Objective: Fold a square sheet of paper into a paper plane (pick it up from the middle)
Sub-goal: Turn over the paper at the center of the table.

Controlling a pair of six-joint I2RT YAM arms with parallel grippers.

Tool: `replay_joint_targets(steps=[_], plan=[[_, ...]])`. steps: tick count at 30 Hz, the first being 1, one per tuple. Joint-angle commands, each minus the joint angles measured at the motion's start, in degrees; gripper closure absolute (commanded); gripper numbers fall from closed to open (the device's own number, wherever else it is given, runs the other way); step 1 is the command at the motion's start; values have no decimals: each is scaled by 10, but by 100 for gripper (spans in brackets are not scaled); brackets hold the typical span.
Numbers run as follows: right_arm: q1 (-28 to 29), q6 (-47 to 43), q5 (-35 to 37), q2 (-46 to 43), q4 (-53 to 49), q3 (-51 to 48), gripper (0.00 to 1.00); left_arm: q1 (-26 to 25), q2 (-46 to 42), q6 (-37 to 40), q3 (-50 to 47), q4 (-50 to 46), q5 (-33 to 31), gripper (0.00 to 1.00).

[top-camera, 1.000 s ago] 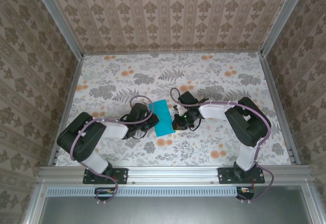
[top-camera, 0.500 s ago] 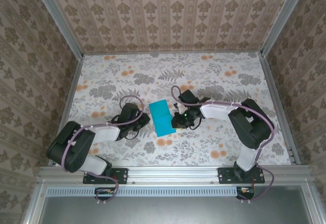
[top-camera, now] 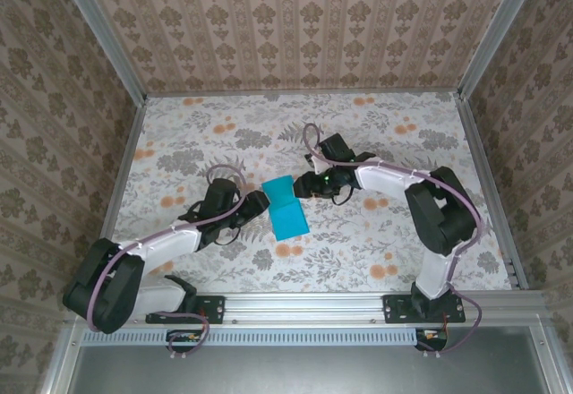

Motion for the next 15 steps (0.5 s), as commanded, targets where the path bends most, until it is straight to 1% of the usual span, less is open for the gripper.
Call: replay_joint_targets(steps=[1,6,12,13,15], plan=[[-1,-69,-63,29,-14,21,47,2,8,-1,14,12,34,33],[-1,-98,-128,47,1,18,49,-1,33,-17,11,48,60,31],[0,-109,-145,61,-3,18,56,-3,62,-30,12,84,76,31],[0,-111,-146,63,-3,18,58,-3,65,-30,13,87,78,31],[0,-116,-147,68,-11,21,69,-6,72,-31,16,90,80,31]])
